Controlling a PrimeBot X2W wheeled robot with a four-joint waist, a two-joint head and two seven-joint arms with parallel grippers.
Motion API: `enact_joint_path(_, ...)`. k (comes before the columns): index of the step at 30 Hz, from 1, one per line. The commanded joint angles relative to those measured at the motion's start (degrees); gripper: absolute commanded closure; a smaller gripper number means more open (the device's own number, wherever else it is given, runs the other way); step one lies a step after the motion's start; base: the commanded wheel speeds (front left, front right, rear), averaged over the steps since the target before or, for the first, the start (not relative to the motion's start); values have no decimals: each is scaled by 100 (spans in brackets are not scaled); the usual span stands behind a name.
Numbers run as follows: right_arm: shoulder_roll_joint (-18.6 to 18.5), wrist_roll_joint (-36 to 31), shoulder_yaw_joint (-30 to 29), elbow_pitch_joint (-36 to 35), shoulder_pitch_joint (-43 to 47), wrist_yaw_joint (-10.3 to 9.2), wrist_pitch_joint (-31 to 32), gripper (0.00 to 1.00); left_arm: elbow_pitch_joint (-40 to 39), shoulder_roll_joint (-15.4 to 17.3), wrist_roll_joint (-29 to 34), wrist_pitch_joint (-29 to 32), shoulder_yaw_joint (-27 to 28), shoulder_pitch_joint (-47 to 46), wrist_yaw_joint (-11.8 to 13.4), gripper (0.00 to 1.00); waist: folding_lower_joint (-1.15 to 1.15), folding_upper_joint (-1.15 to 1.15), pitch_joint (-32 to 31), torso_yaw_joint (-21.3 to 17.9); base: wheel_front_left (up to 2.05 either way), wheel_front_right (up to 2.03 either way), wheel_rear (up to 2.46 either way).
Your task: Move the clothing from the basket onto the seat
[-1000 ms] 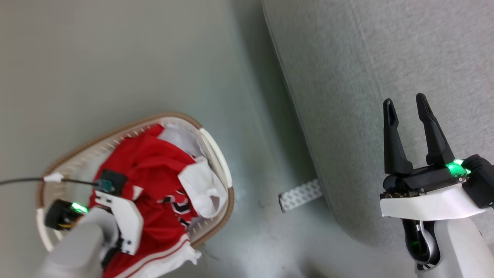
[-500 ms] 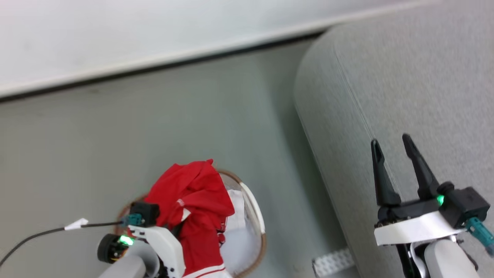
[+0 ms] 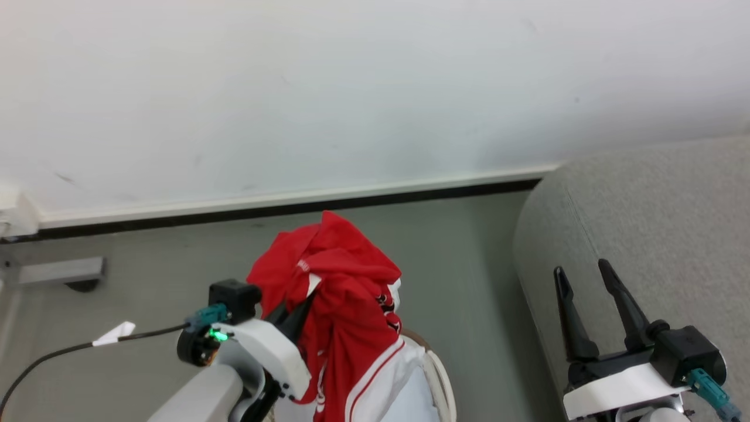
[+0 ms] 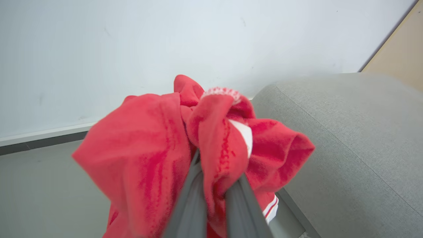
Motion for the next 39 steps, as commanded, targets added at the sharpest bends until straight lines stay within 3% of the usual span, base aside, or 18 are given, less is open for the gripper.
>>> enact_joint_path(1,-17,55,16,24,98,-12,3,0,-127,55,66,-15,57,54,44,100,1,0,-274,248,0,0,0)
enact_joint_path(7,-15,105,137,52,203,-12,3,0,-1154,173,261,-16,396,-28,321,100,1,0,-422,394,0,0,0)
enact_joint_path(14,-14,236,390,22,245,-12,3,0,-2147,301,80,-16,745,29,630,100,1,0,-493,474,0,0,0)
enact_joint_path(22,-15,273,550,9,280,-12,3,0,-2892,493,75,180,792,184,905,100,1,0,-516,513,0,0,0)
enact_joint_path(31,-15,283,871,61,141,-12,3,0,-3134,545,75,291,693,289,949,100,1,0,-497,580,0,0,0)
enact_joint_path(39,-279,661,2053,263,-202,-12,85,0,-3062,373,190,328,412,248,826,100,1,0,-509,821,0,0,0)
